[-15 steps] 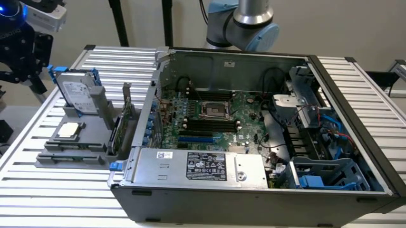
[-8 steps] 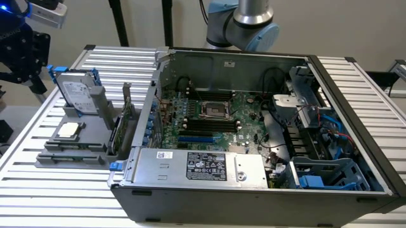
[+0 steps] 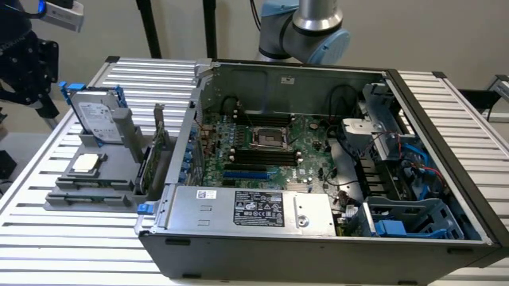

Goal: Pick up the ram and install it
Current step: 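Pick up the ram and move it above insertion slot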

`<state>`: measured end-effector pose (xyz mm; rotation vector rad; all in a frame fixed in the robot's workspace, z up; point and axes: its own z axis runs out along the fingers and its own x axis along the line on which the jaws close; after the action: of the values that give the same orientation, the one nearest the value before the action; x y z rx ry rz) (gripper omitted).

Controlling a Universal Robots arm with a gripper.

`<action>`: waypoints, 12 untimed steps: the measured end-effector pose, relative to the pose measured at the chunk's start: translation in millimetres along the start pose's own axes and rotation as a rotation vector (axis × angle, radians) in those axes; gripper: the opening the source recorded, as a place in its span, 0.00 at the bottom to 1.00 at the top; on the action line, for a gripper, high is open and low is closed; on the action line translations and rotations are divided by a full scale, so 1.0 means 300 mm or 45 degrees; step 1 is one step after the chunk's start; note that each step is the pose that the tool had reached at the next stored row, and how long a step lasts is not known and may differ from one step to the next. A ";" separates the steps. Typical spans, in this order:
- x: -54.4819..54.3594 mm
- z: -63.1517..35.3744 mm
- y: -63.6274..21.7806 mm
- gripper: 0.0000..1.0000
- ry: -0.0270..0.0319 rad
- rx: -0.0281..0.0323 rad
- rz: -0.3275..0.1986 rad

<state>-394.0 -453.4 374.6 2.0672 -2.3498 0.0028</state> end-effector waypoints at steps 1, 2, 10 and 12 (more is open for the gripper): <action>0.000 0.000 0.000 0.11 0.0004 0.0000 -0.023; 0.000 0.000 0.000 0.11 0.0008 -0.0001 -0.046; 0.000 0.001 0.000 0.30 0.0019 -0.0001 -0.123; 0.000 0.009 0.000 0.30 0.0018 0.0000 -0.123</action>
<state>-394.0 -453.4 372.0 2.1777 -2.2462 0.0034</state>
